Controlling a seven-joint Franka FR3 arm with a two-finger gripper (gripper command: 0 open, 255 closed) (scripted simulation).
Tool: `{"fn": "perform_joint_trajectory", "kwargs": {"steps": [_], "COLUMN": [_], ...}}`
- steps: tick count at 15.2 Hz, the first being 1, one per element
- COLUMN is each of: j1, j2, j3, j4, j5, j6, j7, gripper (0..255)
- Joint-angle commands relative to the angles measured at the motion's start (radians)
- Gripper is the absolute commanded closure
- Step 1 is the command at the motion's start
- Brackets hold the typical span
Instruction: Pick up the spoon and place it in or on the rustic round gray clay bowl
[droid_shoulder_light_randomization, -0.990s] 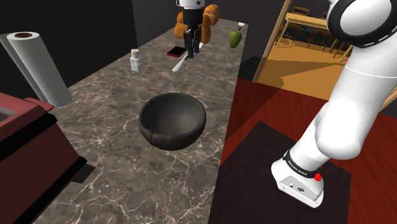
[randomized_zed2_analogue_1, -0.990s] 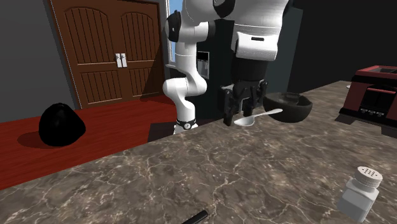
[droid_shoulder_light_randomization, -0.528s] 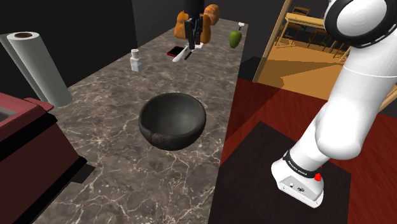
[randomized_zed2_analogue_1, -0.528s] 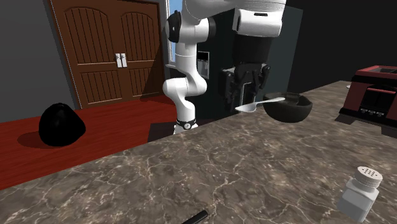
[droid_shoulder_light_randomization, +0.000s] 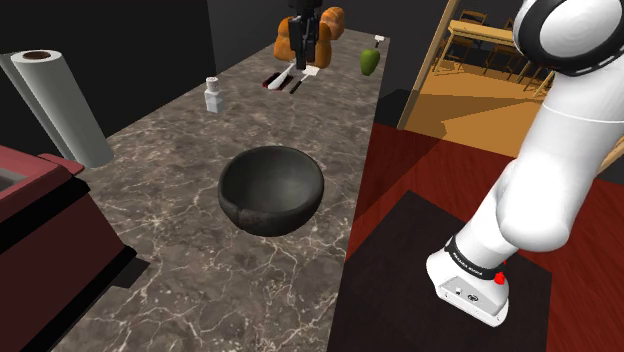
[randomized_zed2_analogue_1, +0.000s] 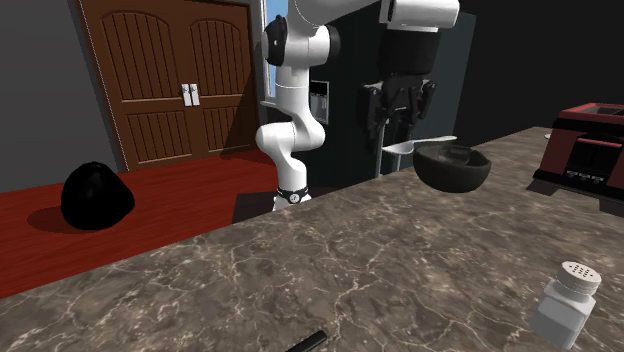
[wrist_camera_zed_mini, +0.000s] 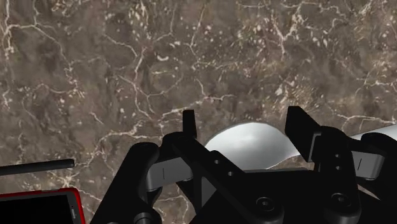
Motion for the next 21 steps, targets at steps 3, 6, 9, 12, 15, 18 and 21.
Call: {"fn": "perform_joint_trajectory", "kwargs": {"steps": [3, 6, 9, 12, 15, 18, 21], "j1": [0.041, 0.074, 0.106, 0.138, 0.17, 0.203, 0.217], "j2": [-0.095, -0.149, -0.193, -0.228, -0.254, -0.271, -0.282], "j3": [0.031, 0.059, 0.089, 0.122, 0.156, 0.192, 0.208], "j4": [-0.121, -0.187, -0.239, -0.279, -0.306, -0.322, -0.361], "j5": [0.015, 0.028, 0.043, 0.059, 0.076, 0.092, 0.101], "j6": [0.026, 0.04, 0.05, 0.057, 0.063, 0.067, 0.097], "j7": [0.076, 0.137, 0.2, 0.266, 0.333, 0.402, 0.43], "gripper": [255, 255, 255, 255, 255, 255, 255]}}
